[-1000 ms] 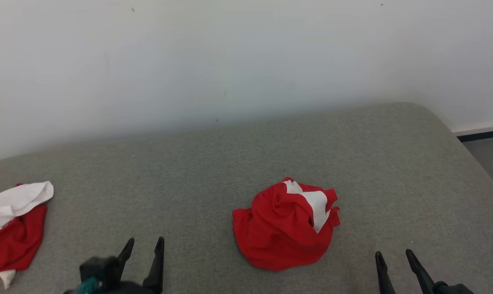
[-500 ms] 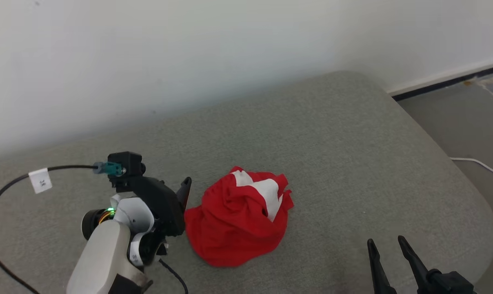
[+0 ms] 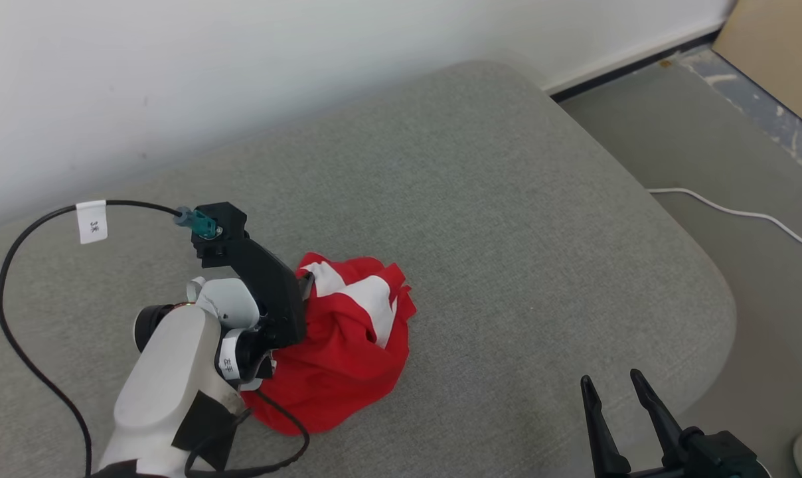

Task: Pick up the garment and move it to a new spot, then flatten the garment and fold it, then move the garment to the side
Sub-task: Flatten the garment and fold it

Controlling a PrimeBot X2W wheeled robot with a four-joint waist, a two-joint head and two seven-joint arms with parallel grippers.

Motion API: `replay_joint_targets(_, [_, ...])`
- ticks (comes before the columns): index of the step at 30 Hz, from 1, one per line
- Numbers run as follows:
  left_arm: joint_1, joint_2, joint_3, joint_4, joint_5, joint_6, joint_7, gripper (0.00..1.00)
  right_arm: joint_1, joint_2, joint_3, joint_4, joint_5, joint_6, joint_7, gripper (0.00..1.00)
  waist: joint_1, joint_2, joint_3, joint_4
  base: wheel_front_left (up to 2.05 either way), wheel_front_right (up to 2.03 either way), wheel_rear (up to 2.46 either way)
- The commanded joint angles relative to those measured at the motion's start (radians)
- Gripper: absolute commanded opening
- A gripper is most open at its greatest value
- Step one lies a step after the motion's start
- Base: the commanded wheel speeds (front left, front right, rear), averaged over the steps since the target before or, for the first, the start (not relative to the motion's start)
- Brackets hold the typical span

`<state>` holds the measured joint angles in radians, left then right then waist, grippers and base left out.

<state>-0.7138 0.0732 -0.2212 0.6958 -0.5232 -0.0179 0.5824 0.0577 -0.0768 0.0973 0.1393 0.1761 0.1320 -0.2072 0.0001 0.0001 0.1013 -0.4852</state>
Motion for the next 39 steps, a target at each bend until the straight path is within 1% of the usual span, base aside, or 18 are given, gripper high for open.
replay_joint_targets(1, [-0.016, 0.01, -0.005, 0.014, 0.017, 0.0, 0.002, 1.0, -0.004, 0.005, 0.002, 0.0, 0.008, -0.003, -0.005, 1.0, -0.0001, -0.0001, 0.027, -0.025, 0.0, 0.0, 0.0])
replay_joint_targets(4, [-0.035, 0.015, -0.024, 0.054, 0.033, 0.006, 0.007, 1.0, -0.005, 0.007, 0.005, 0.001, 0.006, -0.003, -0.012, 1.0, -0.0001, -0.0001, 0.036, -0.027, 0.0, 0.0, 0.0])
replay_joint_targets(10, [-0.053, 0.011, -0.056, 0.117, 0.041, -0.008, 0.043, 1.0, -0.013, 0.013, 0.015, 0.01, 0.009, -0.002, -0.016, 1.0, -0.0001, -0.0001, 0.047, -0.026, 0.0, 0.0, 0.0])
replay_joint_targets(11, [-0.057, 0.01, -0.059, 0.119, 0.04, -0.009, 0.039, 0.97, -0.015, 0.014, 0.017, 0.012, 0.01, -0.003, -0.017, 1.0, -0.0001, -0.0001, 0.048, -0.026, 0.0, 0.0, 0.0])
replay_joint_targets(12, [-0.059, 0.009, -0.062, 0.121, 0.041, -0.014, 0.033, 0.59, -0.016, 0.014, 0.021, 0.015, 0.01, -0.003, -0.018, 1.0, -0.0001, -0.0001, 0.047, -0.025, 0.0, 0.0, 0.0])
replay_joint_targets(13, [-0.059, 0.008, -0.067, 0.121, 0.042, -0.019, 0.028, 0.0, -0.019, 0.014, 0.023, 0.018, 0.011, -0.003, -0.018, 1.0, -0.0001, -0.0001, 0.046, -0.024, 0.0, 0.0, 0.0])
replay_joint_targets(17, [-0.056, 0.0, -0.087, 0.115, 0.036, -0.046, -0.008, 0.0, -0.023, 0.015, 0.026, 0.023, 0.012, -0.003, -0.017, 1.0, -0.0001, -0.0001, 0.038, -0.011, 0.0, 0.0, 0.0])
replay_joint_targets(20, [-0.066, -0.011, -0.09, 0.091, 0.019, -0.062, -0.084, 0.0, -0.027, 0.015, 0.029, 0.026, 0.013, -0.002, -0.016, 1.0, -0.0001, -0.0001, 0.032, -0.002, 0.0, 0.0, 0.0])
replay_joint_targets(22, [-0.089, -0.017, -0.078, 0.051, -0.007, -0.068, -0.182, 0.0, -0.027, 0.015, 0.028, 0.026, 0.013, -0.002, -0.015, 1.0, -0.0001, -0.0001, 0.028, 0.005, 0.0, 0.0, 0.0])
replay_joint_targets(25, [-0.11, -0.023, -0.086, 0.004, -0.043, -0.081, -0.322, 0.0, -0.028, 0.012, 0.03, 0.027, 0.014, -0.003, -0.014, 1.0, -0.0001, -0.0001, 0.022, 0.014, 0.0, 0.0, 0.0])
replay_joint_targets(28, [-0.149, -0.024, -0.136, -0.072, -0.127, -0.093, -0.466, 0.0, -0.03, 0.009, 0.032, 0.03, 0.015, -0.003, -0.011, 1.0, -0.0001, -0.0001, 0.013, 0.019, 0.0, 0.0, 0.0])
replay_joint_targets(31, [-0.189, -0.023, -0.183, -0.134, -0.224, -0.082, -0.615, 0.0, -0.03, 0.009, 0.034, 0.029, 0.012, -0.003, -0.008, 1.0, -0.0001, -0.0001, 0.006, 0.023, 0.0, 0.0, 0.0])
replay_joint_targets(34, [-0.231, -0.023, -0.229, -0.184, -0.314, -0.049, -0.761, 0.0, -0.027, 0.008, 0.034, 0.028, 0.009, -0.002, -0.007, 1.0, -0.0001, -0.0001, -0.003, 0.026, 0.0, 0.0, 0.0])
replay_joint_targets(36, [-0.254, -0.023, -0.258, -0.214, -0.377, -0.023, -0.815, 0.0, -0.024, 0.007, 0.033, 0.027, 0.007, -0.003, -0.005, 1.0, -0.0001, -0.0001, -0.01, 0.028, 0.0, 0.0, 0.0])
replay_joint_targets(38, [-0.263, -0.022, -0.272, -0.239, -0.434, 0.015, -0.839, 0.0, -0.019, 0.006, 0.03, 0.026, 0.007, -0.003, -0.004, 1.0, -0.0001, -0.0001, -0.015, 0.034, 0.0, 0.0, 0.0])
replay_joint_targets(39, [-0.263, -0.022, -0.272, -0.239, -0.434, 0.015, -0.839, 0.0, -0.019, 0.006, 0.03, 0.026, 0.007, -0.003, -0.004, 1.0, -0.0001, -0.0001, -0.015, 0.034, 0.0, 0.0, 0.0])
